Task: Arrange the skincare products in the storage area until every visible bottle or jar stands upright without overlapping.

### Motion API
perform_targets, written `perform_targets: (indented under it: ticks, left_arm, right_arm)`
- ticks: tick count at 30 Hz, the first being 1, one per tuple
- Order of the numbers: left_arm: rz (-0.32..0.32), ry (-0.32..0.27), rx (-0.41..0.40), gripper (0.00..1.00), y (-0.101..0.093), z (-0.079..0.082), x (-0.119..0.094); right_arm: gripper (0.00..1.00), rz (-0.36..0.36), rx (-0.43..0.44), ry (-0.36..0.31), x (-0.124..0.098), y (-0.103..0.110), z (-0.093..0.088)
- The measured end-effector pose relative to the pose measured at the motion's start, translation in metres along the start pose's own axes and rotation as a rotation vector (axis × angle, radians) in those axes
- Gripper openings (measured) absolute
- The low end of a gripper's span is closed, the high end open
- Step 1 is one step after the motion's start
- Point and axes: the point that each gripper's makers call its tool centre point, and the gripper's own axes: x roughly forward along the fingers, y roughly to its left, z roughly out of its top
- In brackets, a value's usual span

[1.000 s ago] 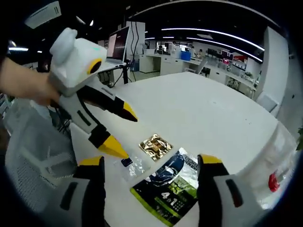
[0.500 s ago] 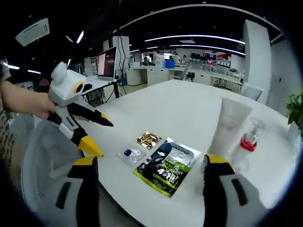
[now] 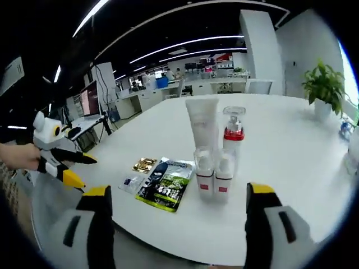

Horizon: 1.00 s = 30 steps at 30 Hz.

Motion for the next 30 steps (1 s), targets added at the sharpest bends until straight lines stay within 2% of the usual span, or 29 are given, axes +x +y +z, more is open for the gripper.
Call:
perform_targets:
  ticks: [4, 5, 6, 8, 11, 30]
  left_arm:
    - [0.007, 0.031, 0.007, 0.92, -0.003, -0.016, -0.003]
    - [0.014, 0.059, 0.032, 0.94, -0.003, -0.019, -0.005]
    - [0.015, 0.059, 0.041, 0.97, -0.003, -0.018, -0.005]
    - [0.018, 0.021, 0.051, 0.97, -0.004, -0.01, -0.004]
    - [0.02, 0.036, 0.051, 0.97, -0.003, -0.014, -0.005]
    - [0.025, 0.035, 0.032, 0.97, -0.001, -0.014, -0.007]
  right_arm:
    - [0.99, -0.003, -0.007, 0.01, -0.001, 0.0, -0.005]
    - [1.0, -0.002, -0.008, 0.007, -0.001, 0.0, -0.005]
    - [0.99, -0.002, -0.003, 0.004, -0.002, -0.002, -0.006]
    - [0.99, -0.006, 0.004, 0.013, -0.003, -0.003, -0.009]
    - [0.99, -0.01, 0.011, 0.01, -0.003, -0.004, -0.009]
    - [0.99, 0.001, 0.002, 0.029, -0.002, 0.0, -0.013]
